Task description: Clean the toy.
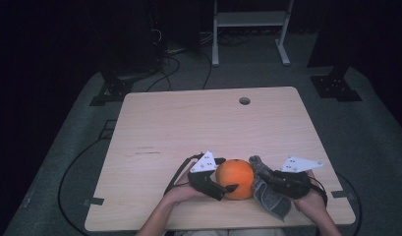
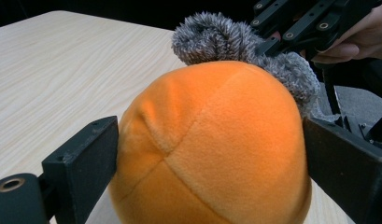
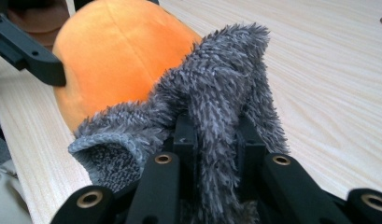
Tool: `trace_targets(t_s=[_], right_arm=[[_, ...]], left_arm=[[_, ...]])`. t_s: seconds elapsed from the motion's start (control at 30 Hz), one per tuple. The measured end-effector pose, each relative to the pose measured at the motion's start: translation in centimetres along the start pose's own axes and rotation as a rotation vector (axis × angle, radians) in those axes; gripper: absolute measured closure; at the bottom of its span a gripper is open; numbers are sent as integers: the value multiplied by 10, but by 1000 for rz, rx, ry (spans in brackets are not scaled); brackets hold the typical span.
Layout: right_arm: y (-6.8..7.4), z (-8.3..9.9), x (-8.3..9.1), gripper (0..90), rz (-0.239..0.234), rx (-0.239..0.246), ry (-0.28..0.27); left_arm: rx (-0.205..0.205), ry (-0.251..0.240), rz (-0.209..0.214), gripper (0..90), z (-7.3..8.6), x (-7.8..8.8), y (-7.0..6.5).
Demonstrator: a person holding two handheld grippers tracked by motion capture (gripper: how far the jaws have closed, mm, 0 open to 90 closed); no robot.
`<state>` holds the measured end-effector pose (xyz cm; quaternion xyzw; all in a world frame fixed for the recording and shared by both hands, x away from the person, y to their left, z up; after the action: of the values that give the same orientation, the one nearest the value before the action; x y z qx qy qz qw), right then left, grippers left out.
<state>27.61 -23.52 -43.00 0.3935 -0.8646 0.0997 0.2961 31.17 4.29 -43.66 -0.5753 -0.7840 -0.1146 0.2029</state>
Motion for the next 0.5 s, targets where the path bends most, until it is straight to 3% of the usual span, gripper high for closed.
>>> trace_targets(t_s=[0.5], right_arm=[[-5, 5, -2, 742, -4, -18, 30]], left_arm=[[33, 1, 10, 62, 1, 6, 6]])
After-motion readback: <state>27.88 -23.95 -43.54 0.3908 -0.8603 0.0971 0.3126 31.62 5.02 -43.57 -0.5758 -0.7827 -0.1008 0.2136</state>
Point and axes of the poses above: each handheld gripper's, and its own axes: x roughly backward along the jaws, z roughly out of its underside, y roughly to its left, the point moved 1 cm from there along -x, roughly forward along the jaws, and after that the axes turned 3 degrees about y, right-handed, at the moved point
